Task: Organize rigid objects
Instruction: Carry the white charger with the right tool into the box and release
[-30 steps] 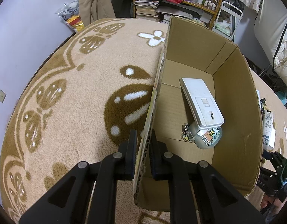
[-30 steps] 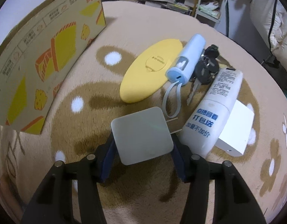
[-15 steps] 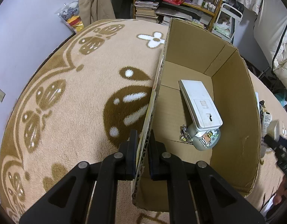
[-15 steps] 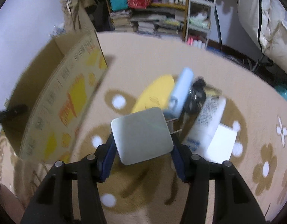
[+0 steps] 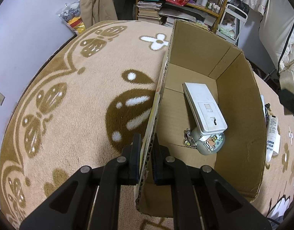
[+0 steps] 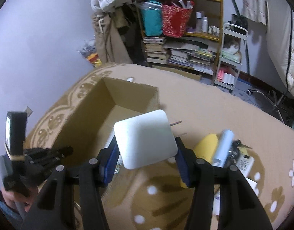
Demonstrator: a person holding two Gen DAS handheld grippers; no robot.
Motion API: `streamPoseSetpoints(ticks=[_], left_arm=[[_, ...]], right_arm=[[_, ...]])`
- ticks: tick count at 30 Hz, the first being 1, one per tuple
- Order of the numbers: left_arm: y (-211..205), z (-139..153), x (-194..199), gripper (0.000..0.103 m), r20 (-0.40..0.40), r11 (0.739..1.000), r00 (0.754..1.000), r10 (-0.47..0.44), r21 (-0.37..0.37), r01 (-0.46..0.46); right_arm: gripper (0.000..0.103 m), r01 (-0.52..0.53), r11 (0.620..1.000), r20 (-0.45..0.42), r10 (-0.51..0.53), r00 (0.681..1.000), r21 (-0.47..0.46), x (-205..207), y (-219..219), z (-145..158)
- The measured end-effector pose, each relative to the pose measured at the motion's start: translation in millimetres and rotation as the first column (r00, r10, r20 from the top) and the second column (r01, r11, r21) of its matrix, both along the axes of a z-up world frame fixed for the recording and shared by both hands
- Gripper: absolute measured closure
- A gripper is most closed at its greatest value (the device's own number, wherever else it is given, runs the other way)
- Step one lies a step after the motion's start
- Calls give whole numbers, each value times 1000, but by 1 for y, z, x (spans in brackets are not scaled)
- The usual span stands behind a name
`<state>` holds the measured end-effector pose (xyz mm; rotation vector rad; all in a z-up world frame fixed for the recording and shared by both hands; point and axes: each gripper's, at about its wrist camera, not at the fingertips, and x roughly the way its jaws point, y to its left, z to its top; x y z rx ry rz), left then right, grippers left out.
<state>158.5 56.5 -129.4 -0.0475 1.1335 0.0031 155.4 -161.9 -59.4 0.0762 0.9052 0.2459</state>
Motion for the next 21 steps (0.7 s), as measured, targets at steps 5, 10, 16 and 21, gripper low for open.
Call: streamPoseSetpoints(ticks=[5, 10, 16, 21], left_arm=[[2, 0, 1, 94, -2, 1000, 1000, 8, -10, -8], [1, 1, 2, 94, 2, 1000, 1000, 3, 4, -3], [2, 1, 3, 94, -5, 1000, 1000, 10, -15, -10], [4, 0, 2, 94, -4, 1000, 1000, 9, -13, -9]], right_arm=[[44, -37, 999, 16, 37, 999, 1, 8, 22, 2], [44, -98, 995, -1, 98, 995, -10, 18, 44, -6], [44, -142, 988, -31, 140, 990, -63, 21, 66, -19], [44, -151, 985, -54, 147, 988, -87, 20, 73, -28]])
